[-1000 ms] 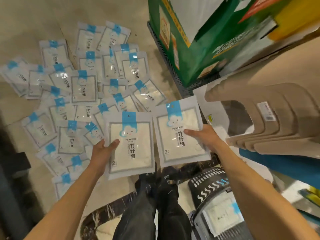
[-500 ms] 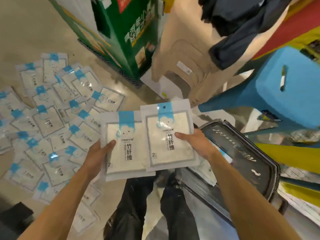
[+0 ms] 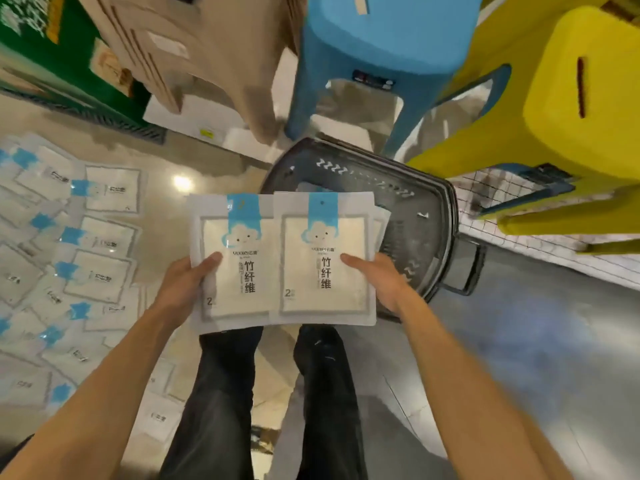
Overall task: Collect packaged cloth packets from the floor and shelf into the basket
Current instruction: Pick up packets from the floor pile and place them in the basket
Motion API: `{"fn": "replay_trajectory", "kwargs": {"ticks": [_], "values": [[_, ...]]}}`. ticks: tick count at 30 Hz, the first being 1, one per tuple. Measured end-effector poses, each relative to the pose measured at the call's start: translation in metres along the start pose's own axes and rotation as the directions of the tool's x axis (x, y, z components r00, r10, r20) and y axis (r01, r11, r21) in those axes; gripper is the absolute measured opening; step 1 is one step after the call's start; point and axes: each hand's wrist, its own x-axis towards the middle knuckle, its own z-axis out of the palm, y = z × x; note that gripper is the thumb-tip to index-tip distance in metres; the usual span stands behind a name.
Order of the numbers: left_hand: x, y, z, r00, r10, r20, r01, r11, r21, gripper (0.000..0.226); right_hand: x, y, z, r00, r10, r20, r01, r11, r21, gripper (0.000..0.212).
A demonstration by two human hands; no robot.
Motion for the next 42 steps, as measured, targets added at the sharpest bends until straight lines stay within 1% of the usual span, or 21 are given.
{"fn": "replay_trajectory", "kwargs": {"ticks": [3, 6, 9, 11, 14, 17, 19, 22, 26, 30, 33, 36, 39, 42], "values": [[-0.004, -0.009, 0.037, 0.999, -0.015, 0.040, 0.012, 0.998, 0.062, 0.019, -0.009, 0.028, -0.044, 0.999, 0.041, -0.028, -0.041, 0.999, 0.011, 0.031], [-0.005, -0.016, 0.068, 0.998, -0.015, 0.063, 0.006, 0.991, 0.135, 0.017, -0.013, 0.050, -0.081, 0.998, 0.031, -0.053, -0.031, 1.000, 0.001, 0.026], [0.000, -0.020, 0.096, 0.997, -0.016, 0.081, 0.001, 0.983, 0.182, 0.017, -0.007, 0.068, -0.108, 0.990, 0.045, -0.132, -0.044, 0.999, 0.014, 0.019], [0.009, -0.021, 0.111, 0.997, -0.019, 0.075, 0.003, 0.979, 0.203, 0.018, 0.000, 0.076, -0.121, 0.985, 0.049, -0.164, -0.044, 0.999, 0.032, 0.023], [0.028, -0.023, 0.130, 0.998, -0.027, 0.062, 0.013, 0.977, 0.213, 0.016, 0.011, 0.081, -0.134, 0.987, 0.054, -0.150, -0.040, 0.995, 0.095, 0.024], [0.050, -0.026, 0.145, 0.997, -0.027, 0.072, 0.009, 0.970, 0.242, 0.015, 0.028, 0.084, -0.141, 0.988, 0.063, -0.140, -0.044, 0.990, 0.133, 0.023], [0.068, -0.030, 0.154, 0.996, -0.039, 0.084, 0.015, 0.964, 0.265, 0.015, 0.045, 0.088, -0.144, 0.985, 0.062, -0.163, -0.039, 0.989, 0.144, 0.023], [0.102, -0.037, 0.164, 0.995, -0.058, 0.075, 0.034, 0.957, 0.287, 0.024, 0.077, 0.095, -0.147, 0.978, 0.049, -0.203, -0.016, 0.987, 0.161, 0.012], [0.146, -0.047, 0.175, 0.997, -0.049, 0.055, 0.034, 0.968, 0.248, 0.017, 0.129, 0.107, -0.144, 0.964, 0.029, -0.265, 0.017, 0.985, 0.172, 0.033], [0.197, -0.058, 0.183, 0.998, -0.019, 0.063, 0.005, 0.976, 0.220, 0.017, 0.181, 0.120, -0.135, 0.954, 0.029, -0.297, 0.035, 0.978, 0.207, 0.031], [0.236, -0.072, 0.183, 0.997, -0.022, 0.069, 0.004, 0.967, 0.254, 0.013, 0.216, 0.129, -0.132, 0.952, 0.025, -0.307, 0.041, 0.978, 0.207, 0.031], [0.273, -0.089, 0.186, 0.996, -0.041, 0.079, 0.017, 0.959, 0.283, 0.009, 0.250, 0.138, -0.134, 0.938, 0.019, -0.346, 0.043, 0.984, 0.171, 0.033], [0.304, -0.100, 0.196, 0.991, -0.090, 0.101, 0.053, 0.945, 0.322, 0.013, 0.281, 0.145, -0.137, 0.933, 0.022, -0.359, 0.030, 0.990, 0.138, 0.033], [0.330, -0.109, 0.207, 0.990, -0.099, 0.101, 0.062, 0.946, 0.318, 0.019, 0.307, 0.149, -0.139, 0.929, 0.031, -0.368, 0.011, 0.994, 0.112, 0.034]]}}
